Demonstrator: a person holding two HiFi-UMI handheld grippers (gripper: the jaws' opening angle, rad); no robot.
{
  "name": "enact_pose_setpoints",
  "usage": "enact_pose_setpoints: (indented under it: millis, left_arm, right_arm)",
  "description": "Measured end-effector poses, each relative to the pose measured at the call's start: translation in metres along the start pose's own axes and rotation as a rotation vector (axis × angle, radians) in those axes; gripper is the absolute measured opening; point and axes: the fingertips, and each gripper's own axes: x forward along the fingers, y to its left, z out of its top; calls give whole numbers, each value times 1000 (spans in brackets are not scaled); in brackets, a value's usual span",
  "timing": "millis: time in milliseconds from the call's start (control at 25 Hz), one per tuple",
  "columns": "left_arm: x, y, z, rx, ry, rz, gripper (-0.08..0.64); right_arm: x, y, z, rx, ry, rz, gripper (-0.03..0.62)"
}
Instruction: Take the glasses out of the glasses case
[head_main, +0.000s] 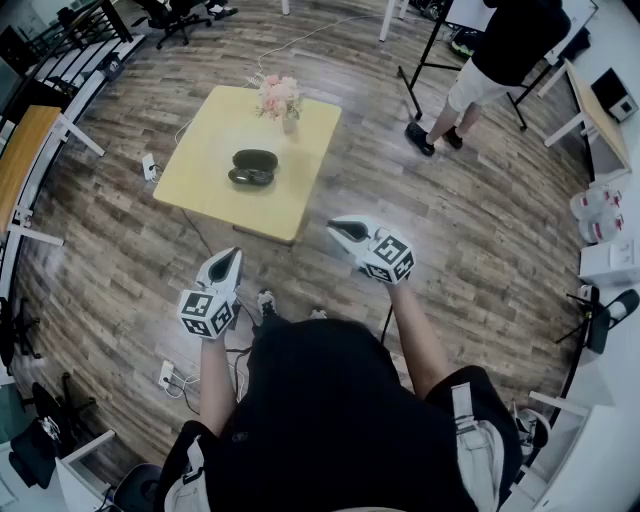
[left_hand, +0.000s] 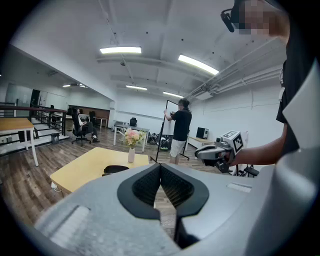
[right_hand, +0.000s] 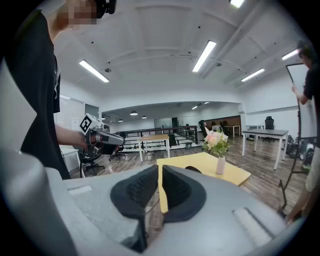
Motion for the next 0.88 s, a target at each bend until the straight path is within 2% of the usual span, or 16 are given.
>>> enact_pose_setpoints:
  millis: [440,680,880]
  left_arm:
    - [3,13,2,-5,-8,11,11]
    - [-3,16,-2,-15,-6,20,11]
    - [-7,19,0,-11,-6,32,11]
  right_arm:
    - [14,-3,7,-16,6,16,26]
    - [16,-8,12,-39,-4,-51,26]
    - [17,-7,15,-39,-6,-50,26]
